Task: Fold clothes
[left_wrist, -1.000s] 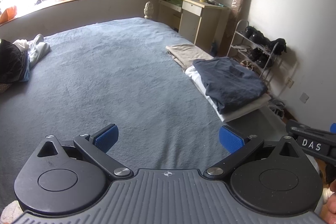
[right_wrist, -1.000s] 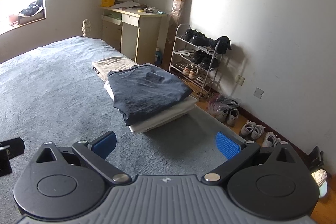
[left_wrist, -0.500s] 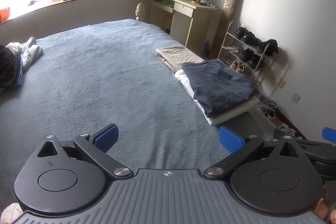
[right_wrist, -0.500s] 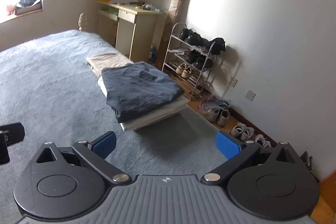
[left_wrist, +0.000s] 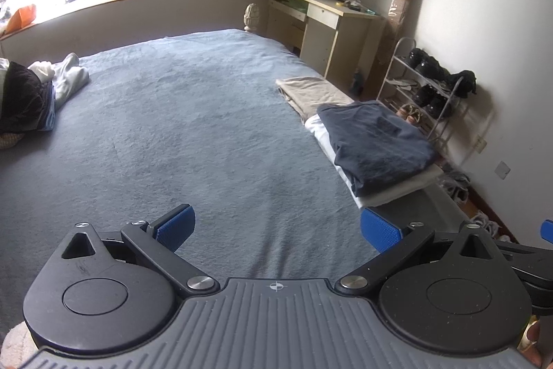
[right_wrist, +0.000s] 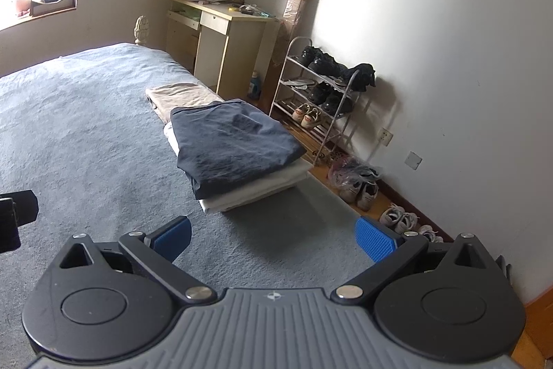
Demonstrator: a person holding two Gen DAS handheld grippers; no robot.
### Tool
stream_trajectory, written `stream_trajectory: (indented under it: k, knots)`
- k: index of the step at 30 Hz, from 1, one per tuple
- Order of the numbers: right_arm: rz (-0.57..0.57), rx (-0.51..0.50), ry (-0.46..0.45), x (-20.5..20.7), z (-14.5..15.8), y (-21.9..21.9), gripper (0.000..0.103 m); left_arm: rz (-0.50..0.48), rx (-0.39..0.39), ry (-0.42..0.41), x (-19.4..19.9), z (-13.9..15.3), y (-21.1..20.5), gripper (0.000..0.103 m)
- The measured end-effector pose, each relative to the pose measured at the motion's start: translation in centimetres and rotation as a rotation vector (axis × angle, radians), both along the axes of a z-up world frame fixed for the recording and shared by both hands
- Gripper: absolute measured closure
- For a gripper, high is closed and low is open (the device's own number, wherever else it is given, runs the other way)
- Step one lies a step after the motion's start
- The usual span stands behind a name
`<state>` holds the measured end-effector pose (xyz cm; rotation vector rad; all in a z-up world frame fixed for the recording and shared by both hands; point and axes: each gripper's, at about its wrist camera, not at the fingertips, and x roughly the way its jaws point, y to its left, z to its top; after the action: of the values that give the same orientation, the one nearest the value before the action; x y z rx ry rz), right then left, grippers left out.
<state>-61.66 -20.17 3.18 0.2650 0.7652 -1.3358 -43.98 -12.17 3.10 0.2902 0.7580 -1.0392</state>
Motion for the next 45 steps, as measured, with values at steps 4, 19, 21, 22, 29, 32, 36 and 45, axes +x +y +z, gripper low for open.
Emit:
stream_trajectory:
  k: [4, 19, 21, 22, 29, 32, 36, 45]
  knots:
    - [0.001, 0.001, -0.006, -0.1, 0.1, 0.1, 0.0, 0.0, -0.007, -0.008, -0.2, 0.2, 0.0, 0.0]
    - [-0.001, 0.011, 0.014, 0.3, -0.4, -0.1, 0.0, -0.001, 0.001, 0.016, 0.0, -0.2, -0.1, 0.0]
    - [-0.002, 0.015, 0.021, 0.4, -0.5, 0.0, 0.0, 0.0, 0.003, 0.02, 0.0, -0.3, 0.0, 0.0]
    - [-0.001, 0.015, 0.025, 0.4, -0.5, 0.0, 0.0, 0.001, 0.003, 0.02, 0.1, -0.3, -0.1, 0.0]
    - [-0.003, 0.028, 0.033, 0.3, -1.0, 0.2, 0.0, 0.001, 0.012, 0.028, -0.1, -0.7, -0.4, 0.0]
    - [-0.002, 0.037, 0.033, 0.3, -1.1, 0.1, 0.0, -0.004, 0.019, 0.027, -0.2, -0.9, -0.5, 0.0]
    - [0.0, 0.045, 0.026, 0.3, -1.2, 0.0, 0.0, -0.01, 0.03, 0.025, -0.4, -1.2, -0.6, 0.0]
    - [-0.014, 0.077, 0.016, 0.1, -2.0, -1.0, 0.0, -0.018, 0.067, 0.019, -0.6, -2.1, -1.4, 0.0]
